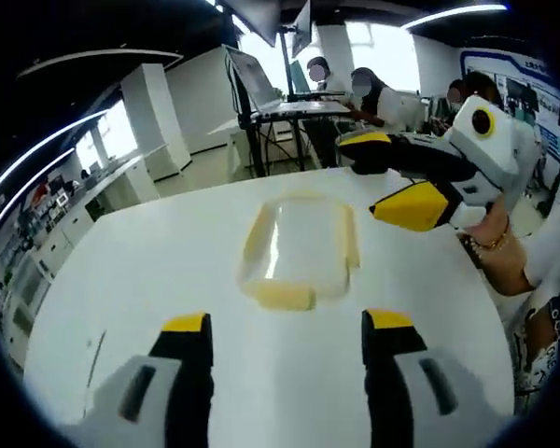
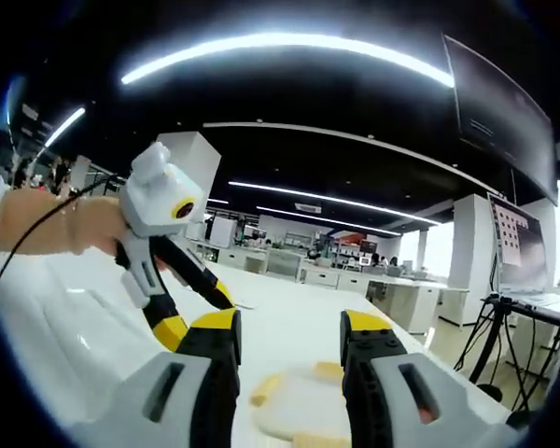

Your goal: Snap each plastic latch of the storage box into its locked position after aligning the lid with the box until every specified latch is closed and the lid sits flush.

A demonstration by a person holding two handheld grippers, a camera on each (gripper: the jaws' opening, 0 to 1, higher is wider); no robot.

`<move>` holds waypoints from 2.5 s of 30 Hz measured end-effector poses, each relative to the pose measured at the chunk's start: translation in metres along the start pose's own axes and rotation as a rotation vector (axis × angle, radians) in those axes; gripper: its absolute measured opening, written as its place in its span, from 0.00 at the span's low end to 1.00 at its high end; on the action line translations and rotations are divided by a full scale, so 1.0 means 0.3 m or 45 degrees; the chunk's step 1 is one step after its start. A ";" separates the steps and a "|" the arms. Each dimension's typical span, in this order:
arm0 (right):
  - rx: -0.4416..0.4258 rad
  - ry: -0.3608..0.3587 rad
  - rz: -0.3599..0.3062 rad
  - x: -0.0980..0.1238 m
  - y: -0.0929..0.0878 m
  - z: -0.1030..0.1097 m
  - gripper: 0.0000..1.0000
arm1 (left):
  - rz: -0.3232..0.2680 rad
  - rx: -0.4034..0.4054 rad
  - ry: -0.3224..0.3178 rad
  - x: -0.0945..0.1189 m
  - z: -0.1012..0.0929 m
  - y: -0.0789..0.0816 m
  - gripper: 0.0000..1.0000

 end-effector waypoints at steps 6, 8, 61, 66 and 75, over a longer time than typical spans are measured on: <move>-0.042 0.038 0.014 0.006 -0.025 0.006 0.42 | 0.039 0.009 -0.041 -0.072 0.009 -0.022 0.64; -0.052 0.042 0.018 0.009 -0.036 0.005 0.42 | 0.043 0.020 -0.051 -0.103 0.019 -0.024 0.63; 0.018 0.080 -0.012 0.033 -0.039 -0.071 0.41 | 0.220 0.010 -0.273 -0.280 -0.017 -0.091 0.39; 0.086 0.150 0.029 0.017 -0.011 -0.113 0.41 | 0.251 0.019 -0.258 -0.241 -0.029 -0.120 0.39; 0.178 0.241 0.145 -0.016 -0.011 -0.184 0.44 | 0.286 0.021 -0.251 -0.192 -0.058 -0.152 0.39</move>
Point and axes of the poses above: the point that each gripper's makers call its tool centre point, and the gripper's own axes: x roughly backward along the fingers, z roughly to its left, y roughly out of its top, the point moved 2 cm from there along x, roughly backward along the fingers, and after that the axes turned 3 degrees about -y, right-handed, at the moved point
